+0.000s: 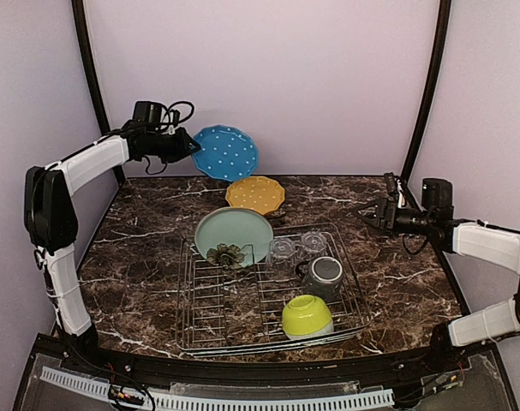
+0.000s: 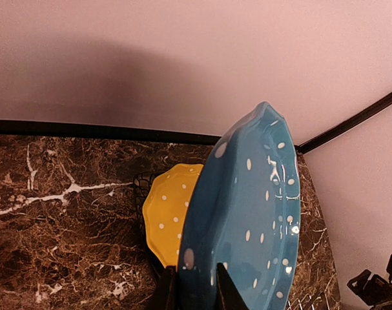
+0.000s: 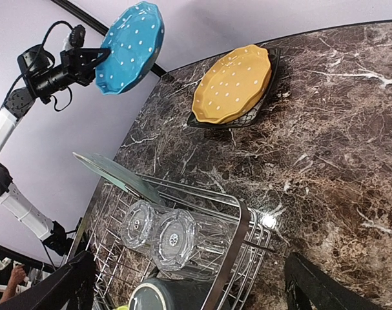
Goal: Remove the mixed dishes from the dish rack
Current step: Place the plate at the center of the board.
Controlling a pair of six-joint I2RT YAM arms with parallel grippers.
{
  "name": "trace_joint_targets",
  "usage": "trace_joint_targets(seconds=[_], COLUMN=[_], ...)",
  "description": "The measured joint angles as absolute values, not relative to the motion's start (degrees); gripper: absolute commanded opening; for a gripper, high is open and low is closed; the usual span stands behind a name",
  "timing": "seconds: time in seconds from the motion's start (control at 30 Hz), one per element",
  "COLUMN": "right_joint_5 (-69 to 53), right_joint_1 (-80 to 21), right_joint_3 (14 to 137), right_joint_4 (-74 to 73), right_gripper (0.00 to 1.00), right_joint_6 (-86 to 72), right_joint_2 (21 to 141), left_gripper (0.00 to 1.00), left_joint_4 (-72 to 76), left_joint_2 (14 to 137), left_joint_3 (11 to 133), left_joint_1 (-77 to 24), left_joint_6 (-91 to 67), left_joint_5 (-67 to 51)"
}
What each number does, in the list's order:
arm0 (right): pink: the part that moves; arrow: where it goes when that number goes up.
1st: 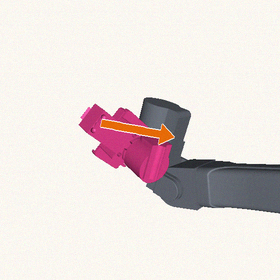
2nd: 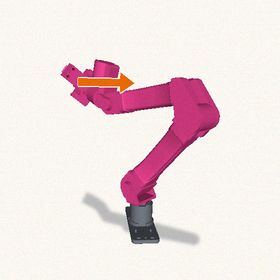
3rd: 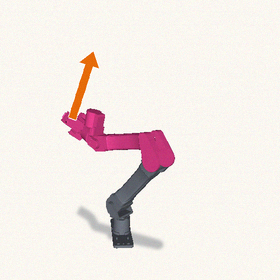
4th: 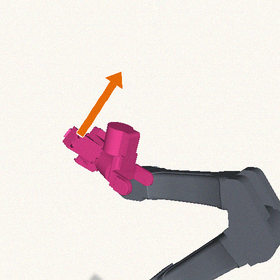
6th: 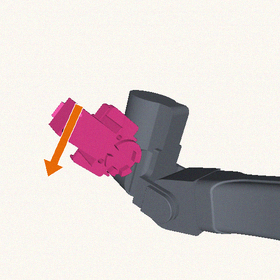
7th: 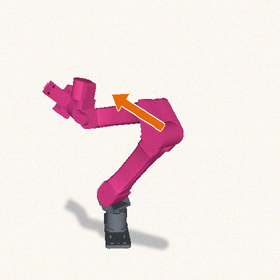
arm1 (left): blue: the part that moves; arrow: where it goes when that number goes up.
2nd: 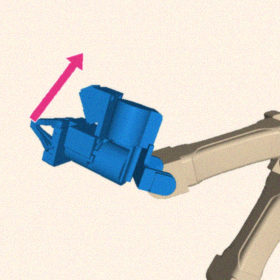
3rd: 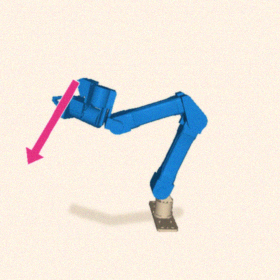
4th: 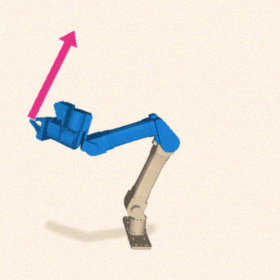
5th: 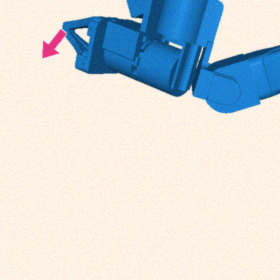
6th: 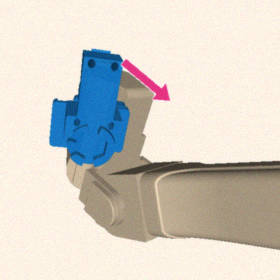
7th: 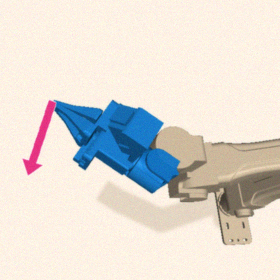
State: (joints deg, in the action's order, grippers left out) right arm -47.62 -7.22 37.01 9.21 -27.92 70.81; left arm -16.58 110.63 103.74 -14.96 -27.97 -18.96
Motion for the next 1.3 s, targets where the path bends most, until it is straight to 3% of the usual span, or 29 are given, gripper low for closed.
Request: trace_joint_targets(seconds=[0.47,1.3], right_joint_5=[-46.7,-46.4], right_joint_1=[-7.2,-7.2], right_joint_3=[35.6,34.5], right_joint_4=[9.6,10.3], right_gripper=[0.99,0.99], right_joint_6=[-28.0,-28.0], right_joint_2=[70.8,70.7], left_gripper=[0.01,0.02], left_joint_4=[-4.6,-2.2], left_joint_2=[119.6,129.9], left_joint_3=[99.7,101.3], left_joint_1=[-16.0,-20.4], left_joint_6=[-39.4,-41.4], left_joint_5=[-20.2,-20.0])
